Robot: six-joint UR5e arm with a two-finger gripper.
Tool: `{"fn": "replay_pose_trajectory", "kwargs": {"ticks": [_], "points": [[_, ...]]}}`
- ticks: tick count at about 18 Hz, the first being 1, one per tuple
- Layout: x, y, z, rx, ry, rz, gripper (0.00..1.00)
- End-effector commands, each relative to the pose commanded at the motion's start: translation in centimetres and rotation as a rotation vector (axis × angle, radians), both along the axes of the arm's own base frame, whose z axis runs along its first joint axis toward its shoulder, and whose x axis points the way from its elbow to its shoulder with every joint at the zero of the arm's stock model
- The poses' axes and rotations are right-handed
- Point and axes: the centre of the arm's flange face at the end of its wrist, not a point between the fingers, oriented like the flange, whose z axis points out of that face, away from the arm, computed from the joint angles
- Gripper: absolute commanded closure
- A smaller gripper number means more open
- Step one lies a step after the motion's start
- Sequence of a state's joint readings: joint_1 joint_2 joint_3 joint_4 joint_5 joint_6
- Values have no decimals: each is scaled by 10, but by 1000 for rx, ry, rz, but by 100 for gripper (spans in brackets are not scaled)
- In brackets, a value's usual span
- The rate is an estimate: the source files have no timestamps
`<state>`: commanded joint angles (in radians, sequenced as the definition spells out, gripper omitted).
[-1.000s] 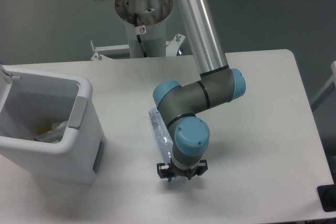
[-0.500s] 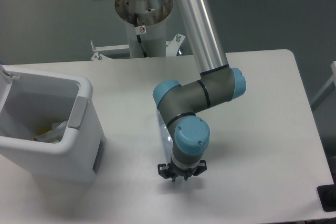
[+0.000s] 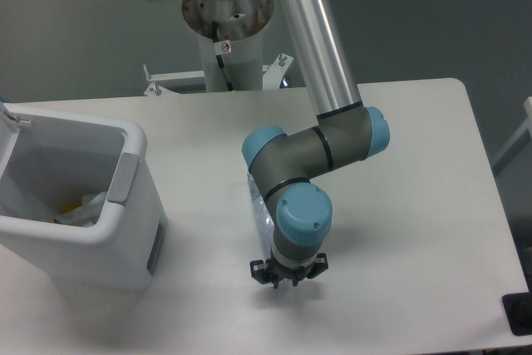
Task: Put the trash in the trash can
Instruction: 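Lower the gripper around the bottle and close on it, then lift the bottle and carry it over the trash bin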
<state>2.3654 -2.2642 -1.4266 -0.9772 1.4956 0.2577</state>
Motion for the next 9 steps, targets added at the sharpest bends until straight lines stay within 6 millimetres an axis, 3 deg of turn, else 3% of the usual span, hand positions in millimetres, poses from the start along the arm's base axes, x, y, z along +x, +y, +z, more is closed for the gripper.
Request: {"fn": "replay_pose_trajectory", "kwargs": {"ticks": [6,9], "points": [[-1,1,3,6,4,0,100],[-4,5,30,45,29,-4,100]]}}
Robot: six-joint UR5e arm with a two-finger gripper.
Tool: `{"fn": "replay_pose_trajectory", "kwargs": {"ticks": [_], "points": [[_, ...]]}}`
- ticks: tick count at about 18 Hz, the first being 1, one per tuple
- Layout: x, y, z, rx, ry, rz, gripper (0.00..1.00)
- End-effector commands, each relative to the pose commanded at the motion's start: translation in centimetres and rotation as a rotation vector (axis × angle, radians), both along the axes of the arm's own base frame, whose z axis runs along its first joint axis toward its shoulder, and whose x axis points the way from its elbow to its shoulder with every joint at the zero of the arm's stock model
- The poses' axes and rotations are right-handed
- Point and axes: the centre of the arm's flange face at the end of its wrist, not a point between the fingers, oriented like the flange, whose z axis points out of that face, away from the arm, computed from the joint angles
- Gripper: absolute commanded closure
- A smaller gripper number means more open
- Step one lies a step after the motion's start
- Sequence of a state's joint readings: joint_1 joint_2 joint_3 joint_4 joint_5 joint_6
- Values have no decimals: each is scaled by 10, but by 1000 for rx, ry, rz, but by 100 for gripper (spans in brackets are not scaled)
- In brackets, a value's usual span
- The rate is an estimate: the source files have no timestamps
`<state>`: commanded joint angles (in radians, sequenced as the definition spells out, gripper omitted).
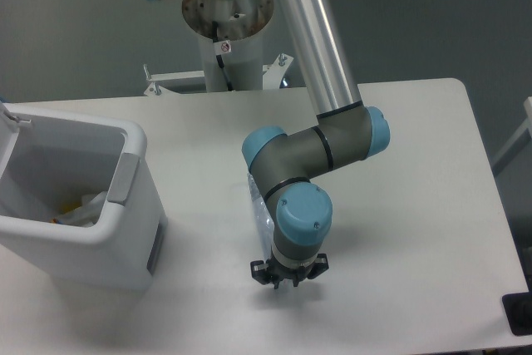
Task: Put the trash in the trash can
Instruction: 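Lift the bottle and carry it over the trash bin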
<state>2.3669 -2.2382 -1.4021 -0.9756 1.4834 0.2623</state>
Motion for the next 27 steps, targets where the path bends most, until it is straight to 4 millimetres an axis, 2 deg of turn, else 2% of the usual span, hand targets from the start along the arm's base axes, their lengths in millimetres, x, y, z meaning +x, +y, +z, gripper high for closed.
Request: {"fn": "replay_pose_trajectory", "kwargs": {"ticks": [6,9,11,13,18,23,27], "points": [[-21,-18,52,68,43,28,100],[-24,-13,84,129,62,36,100],[-28,-8,113,183,82,37,100],[-41,-12,141,245,86,81,100],[-34,-21,194,343,95,88,100],[-11,-16,266,576,-13,60,100],[3,-15,300,634,-3,28,100]]}}
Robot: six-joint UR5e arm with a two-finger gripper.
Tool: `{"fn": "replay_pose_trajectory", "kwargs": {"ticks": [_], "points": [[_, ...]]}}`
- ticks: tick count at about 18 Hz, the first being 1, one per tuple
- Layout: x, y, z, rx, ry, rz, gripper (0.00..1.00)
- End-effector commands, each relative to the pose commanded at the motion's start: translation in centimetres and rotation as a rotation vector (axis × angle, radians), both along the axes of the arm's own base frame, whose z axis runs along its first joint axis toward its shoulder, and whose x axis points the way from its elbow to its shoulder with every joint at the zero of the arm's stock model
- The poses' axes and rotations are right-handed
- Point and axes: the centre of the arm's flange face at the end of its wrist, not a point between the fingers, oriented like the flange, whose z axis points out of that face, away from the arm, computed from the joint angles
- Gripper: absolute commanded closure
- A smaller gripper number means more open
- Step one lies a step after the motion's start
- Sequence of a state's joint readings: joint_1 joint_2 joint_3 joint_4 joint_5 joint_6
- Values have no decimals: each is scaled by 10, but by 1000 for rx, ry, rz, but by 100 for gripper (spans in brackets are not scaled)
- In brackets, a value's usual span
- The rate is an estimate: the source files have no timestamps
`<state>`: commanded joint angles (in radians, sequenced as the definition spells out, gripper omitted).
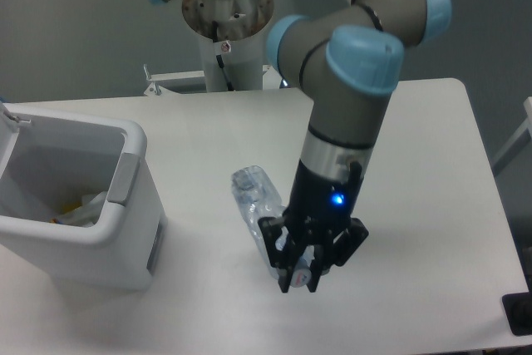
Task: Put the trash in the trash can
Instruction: 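Lift the bottle and carry it over the trash bin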
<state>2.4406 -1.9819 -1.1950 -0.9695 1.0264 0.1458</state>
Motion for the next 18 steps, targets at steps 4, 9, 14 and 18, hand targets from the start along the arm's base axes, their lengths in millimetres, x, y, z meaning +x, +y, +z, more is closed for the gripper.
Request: {"fn": "replay_pose_trajectory", "kwargs": {"ticks": [4,9,14,18], "points": [[24,-1,29,60,-24,-23,100],[47,-12,78,174,-24,-31,100],[93,0,103,206,-13,-86,100],[128,10,114,220,-4,-138,100]]}}
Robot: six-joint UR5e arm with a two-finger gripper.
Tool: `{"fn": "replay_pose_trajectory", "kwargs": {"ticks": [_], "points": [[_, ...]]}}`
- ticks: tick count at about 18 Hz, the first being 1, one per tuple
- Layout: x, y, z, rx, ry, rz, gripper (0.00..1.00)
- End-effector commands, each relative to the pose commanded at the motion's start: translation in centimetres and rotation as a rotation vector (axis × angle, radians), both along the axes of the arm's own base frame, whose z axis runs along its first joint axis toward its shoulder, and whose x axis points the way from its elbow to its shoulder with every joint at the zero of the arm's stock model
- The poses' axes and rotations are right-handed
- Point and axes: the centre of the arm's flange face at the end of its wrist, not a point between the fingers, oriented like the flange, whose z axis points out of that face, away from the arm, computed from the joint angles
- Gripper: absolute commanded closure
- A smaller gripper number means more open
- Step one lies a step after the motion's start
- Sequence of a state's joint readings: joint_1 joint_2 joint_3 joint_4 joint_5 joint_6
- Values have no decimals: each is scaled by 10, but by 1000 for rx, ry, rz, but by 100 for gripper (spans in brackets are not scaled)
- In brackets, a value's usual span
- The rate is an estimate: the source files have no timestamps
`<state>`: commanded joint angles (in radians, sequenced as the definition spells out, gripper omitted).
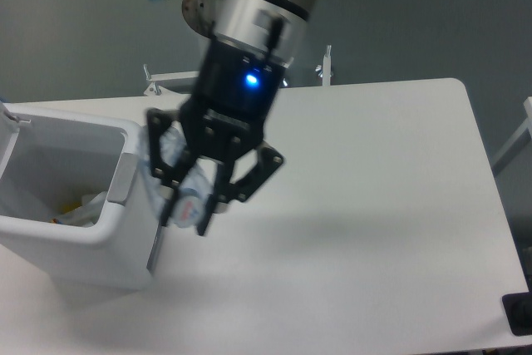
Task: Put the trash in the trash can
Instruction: 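Lift the bottle and carry it over the trash bin, then lower the bottle into the bin and open the gripper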
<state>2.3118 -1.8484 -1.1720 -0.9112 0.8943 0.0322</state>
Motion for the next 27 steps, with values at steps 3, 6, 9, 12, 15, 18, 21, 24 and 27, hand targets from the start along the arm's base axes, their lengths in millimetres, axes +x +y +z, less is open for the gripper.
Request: {"fn": "replay_pose_trajectory", "kwargs": {"ticks": [3,6,9,12,15,18,21,24,27], "points": [[17,11,-3,-1,2,-32,100],[43,30,-8,35,38,-85,100],[69,42,-8,62,74,-130,100],[91,49,-12,69,116,-192,100],[111,56,-16,77,182,-271,100],[130,59,-20,84,226,-331,100],[131,61,-33,74,251,-361,100],[131,62,-48,67,273,-387,98],[135,61,-63,61,285,-407,88]]}}
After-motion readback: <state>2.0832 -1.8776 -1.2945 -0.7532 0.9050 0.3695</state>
